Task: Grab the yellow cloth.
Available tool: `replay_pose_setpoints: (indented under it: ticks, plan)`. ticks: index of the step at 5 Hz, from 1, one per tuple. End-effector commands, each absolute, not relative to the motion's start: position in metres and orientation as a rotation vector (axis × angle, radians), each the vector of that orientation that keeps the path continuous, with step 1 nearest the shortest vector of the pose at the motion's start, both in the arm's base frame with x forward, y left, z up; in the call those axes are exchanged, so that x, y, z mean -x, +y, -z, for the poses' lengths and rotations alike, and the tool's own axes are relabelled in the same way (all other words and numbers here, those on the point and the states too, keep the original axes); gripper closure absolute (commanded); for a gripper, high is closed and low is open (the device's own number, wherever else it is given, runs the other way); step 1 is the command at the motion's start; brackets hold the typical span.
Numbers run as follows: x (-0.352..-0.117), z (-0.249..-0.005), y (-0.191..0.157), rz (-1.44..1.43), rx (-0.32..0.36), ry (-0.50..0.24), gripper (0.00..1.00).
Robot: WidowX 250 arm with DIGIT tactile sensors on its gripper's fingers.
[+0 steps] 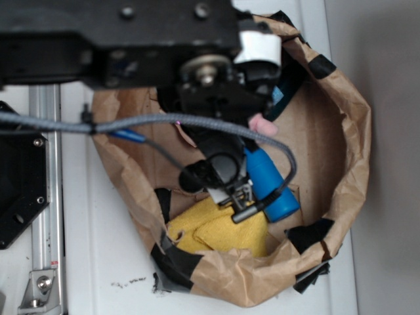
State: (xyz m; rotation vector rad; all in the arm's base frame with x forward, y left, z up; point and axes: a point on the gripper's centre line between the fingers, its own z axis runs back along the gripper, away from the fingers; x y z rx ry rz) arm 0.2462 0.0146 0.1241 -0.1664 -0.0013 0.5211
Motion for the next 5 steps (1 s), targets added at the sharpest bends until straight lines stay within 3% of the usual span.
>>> replay_pose_setpoints:
  ticks: [1, 2, 3, 4, 5]
  plan:
    - [-0.244, -0.071, -0.033, -0.456, 0.193, 0.092, 0.00]
    - [-0.236, -0.041, -0.057, -0.405, 0.207, 0.181, 0.00]
    - [-0.220, -0.032, -0.080, -0.371, 0.159, 0.242, 0.00]
    - [-0.210, -0.021, -0.080, -0.406, 0.121, 0.224, 1.00]
    - [-0.213, -0.029, -0.062, -0.383, 0.133, 0.134, 1.00]
